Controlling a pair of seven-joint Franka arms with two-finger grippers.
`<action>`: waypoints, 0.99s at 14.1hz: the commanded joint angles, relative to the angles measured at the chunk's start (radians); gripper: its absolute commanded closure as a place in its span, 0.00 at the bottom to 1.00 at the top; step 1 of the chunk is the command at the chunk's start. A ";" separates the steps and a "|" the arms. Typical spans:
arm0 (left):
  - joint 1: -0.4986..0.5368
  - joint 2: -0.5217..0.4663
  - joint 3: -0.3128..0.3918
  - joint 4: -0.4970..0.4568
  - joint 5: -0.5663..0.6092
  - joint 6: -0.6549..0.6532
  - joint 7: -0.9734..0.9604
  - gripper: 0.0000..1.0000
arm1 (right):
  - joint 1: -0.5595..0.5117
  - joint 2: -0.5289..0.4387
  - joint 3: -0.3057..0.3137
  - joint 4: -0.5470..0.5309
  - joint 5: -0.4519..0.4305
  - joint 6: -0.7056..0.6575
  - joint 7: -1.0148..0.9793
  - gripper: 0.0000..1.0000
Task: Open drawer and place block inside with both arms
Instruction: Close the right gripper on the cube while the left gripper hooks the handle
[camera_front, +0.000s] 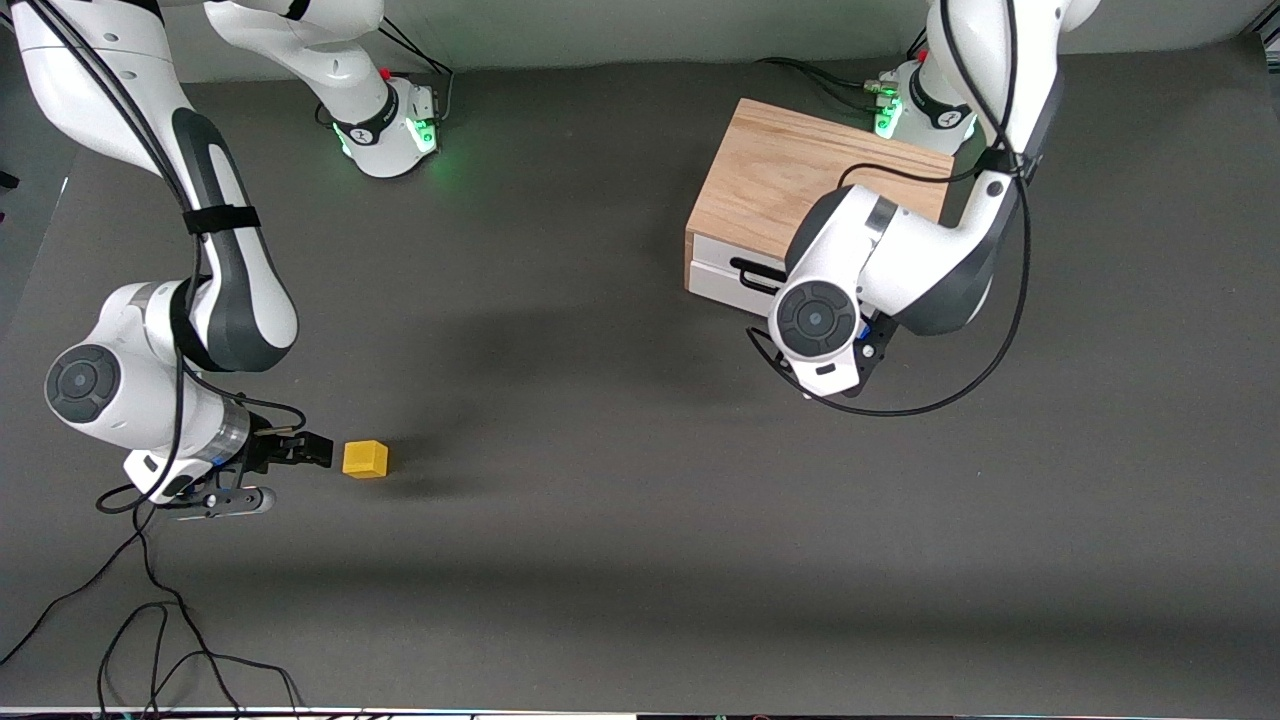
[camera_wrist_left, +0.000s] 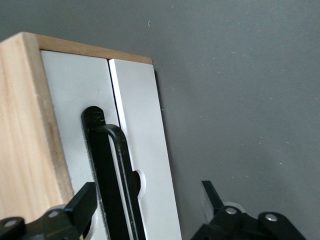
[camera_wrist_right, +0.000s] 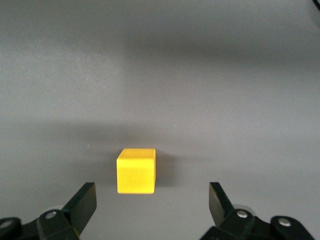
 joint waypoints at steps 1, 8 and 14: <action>-0.010 0.010 0.007 -0.023 -0.016 0.004 -0.007 0.08 | 0.008 -0.006 -0.004 -0.057 0.010 0.059 0.015 0.00; -0.010 0.054 0.008 -0.029 -0.016 0.004 -0.007 0.36 | 0.014 0.036 -0.001 -0.140 0.032 0.234 0.019 0.00; 0.004 0.054 0.008 0.020 -0.016 -0.008 -0.011 1.00 | 0.039 0.051 0.004 -0.198 0.032 0.325 0.019 0.00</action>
